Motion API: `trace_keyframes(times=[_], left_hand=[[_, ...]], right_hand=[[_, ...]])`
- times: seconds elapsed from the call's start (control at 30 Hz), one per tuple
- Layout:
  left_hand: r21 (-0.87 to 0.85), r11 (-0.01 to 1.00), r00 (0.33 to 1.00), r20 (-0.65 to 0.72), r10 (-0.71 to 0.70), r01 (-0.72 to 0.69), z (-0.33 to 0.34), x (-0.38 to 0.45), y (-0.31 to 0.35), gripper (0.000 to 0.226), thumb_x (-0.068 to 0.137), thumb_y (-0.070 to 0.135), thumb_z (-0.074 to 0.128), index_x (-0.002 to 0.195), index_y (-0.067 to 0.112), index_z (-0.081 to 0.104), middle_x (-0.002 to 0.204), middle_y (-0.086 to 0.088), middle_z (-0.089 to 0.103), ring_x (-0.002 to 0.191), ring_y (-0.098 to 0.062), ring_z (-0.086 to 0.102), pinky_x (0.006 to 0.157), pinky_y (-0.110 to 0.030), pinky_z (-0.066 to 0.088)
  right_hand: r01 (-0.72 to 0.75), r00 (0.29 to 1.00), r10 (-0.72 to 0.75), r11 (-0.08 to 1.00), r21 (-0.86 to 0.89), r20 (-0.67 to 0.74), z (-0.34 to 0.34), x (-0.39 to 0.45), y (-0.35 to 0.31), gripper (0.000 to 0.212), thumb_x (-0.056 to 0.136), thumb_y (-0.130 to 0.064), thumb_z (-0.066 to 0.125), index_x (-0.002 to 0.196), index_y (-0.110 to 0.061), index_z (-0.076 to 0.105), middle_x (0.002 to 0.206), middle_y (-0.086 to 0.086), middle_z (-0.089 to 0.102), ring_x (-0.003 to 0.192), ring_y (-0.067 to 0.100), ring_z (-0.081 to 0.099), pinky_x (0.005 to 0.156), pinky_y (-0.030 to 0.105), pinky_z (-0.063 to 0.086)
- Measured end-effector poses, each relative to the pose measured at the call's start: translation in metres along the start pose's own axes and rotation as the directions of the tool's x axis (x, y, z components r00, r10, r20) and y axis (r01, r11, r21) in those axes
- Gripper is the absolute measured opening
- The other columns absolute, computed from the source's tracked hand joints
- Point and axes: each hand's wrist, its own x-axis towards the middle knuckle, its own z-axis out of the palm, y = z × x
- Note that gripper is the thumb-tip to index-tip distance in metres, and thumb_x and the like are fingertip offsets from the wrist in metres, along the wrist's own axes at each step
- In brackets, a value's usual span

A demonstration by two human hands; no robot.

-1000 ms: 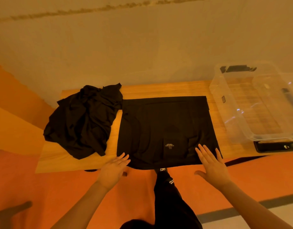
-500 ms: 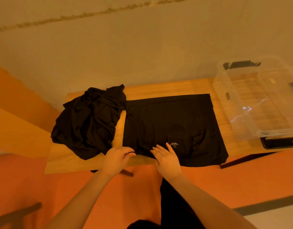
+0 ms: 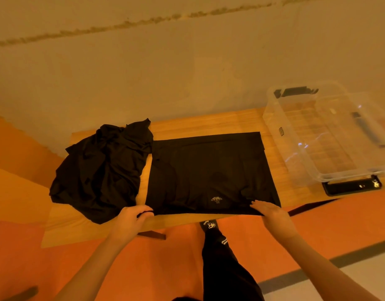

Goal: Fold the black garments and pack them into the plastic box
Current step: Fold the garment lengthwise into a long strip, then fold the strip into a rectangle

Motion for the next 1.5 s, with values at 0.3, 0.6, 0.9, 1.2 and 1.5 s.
trace_keyframes(times=[0.3, 0.6, 0.9, 1.2, 1.5], left_hand=[[0.052, 0.998, 0.956, 0.294, 0.022, -0.039, -0.035, 0.019, 0.01, 0.021, 0.09, 0.014, 0.058, 0.072, 0.021, 0.066, 0.054, 0.005, 0.057, 0.049, -0.003, 0.052, 0.051, -0.015, 0.038], [-0.193, 0.978, 0.996, 0.044, -0.072, 0.079, -0.07, 0.118, 0.055, 0.01, 0.084, 0.01, 0.065, 0.081, 0.019, 0.067, 0.084, 0.005, 0.064, 0.08, -0.003, 0.057, 0.073, -0.017, 0.043], [-0.196, 0.965, 0.959, -0.189, -0.209, 0.172, -0.035, 0.201, 0.052, 0.018, 0.088, 0.012, 0.059, 0.105, 0.007, 0.063, 0.1, -0.006, 0.062, 0.096, -0.022, 0.059, 0.081, -0.028, 0.046], [0.475, 0.877, 0.975, -0.154, 0.158, -0.068, 0.057, 0.16, 0.088, 0.05, 0.085, 0.032, 0.057, 0.129, 0.008, 0.049, 0.134, -0.016, 0.05, 0.123, -0.033, 0.048, 0.1, -0.046, 0.04], [0.645, 0.739, 0.981, 0.141, 0.136, -0.195, 0.077, 0.202, 0.093, 0.068, 0.088, 0.06, 0.01, 0.144, 0.023, 0.002, 0.153, -0.008, 0.0, 0.142, -0.03, 0.0, 0.11, -0.055, 0.004]], right_hand=[[-0.387, 0.834, 0.284, 0.912, 0.135, 0.472, -0.067, 0.033, 0.034, 0.02, 0.093, -0.009, 0.051, 0.109, -0.012, 0.064, 0.094, 0.006, 0.064, 0.089, 0.024, 0.064, 0.078, 0.034, 0.052], [-0.538, 0.842, 0.462, 0.75, 0.385, 0.277, -0.081, 0.153, 0.044, 0.024, 0.091, -0.015, 0.056, 0.112, -0.006, 0.062, 0.108, 0.01, 0.062, 0.104, 0.025, 0.057, 0.086, 0.033, 0.046], [-0.586, 0.791, 0.603, 0.705, 0.399, 0.097, -0.045, 0.222, 0.065, 0.03, 0.093, -0.02, 0.052, 0.116, -0.002, 0.059, 0.106, 0.017, 0.063, 0.098, 0.033, 0.058, 0.076, 0.031, 0.04], [0.003, 1.0, -0.003, 0.995, -0.104, 0.003, -0.011, 0.212, 0.024, 0.038, 0.091, -0.022, 0.054, 0.127, -0.01, 0.052, 0.13, 0.012, 0.055, 0.117, 0.029, 0.054, 0.092, 0.043, 0.047], [-0.23, 0.956, 0.257, 0.955, -0.187, 0.141, 0.016, 0.15, 0.031, 0.068, 0.091, -0.057, -0.008, 0.144, -0.018, 0.009, 0.153, 0.0, 0.01, 0.142, 0.014, 0.002, 0.115, 0.033, -0.001]])
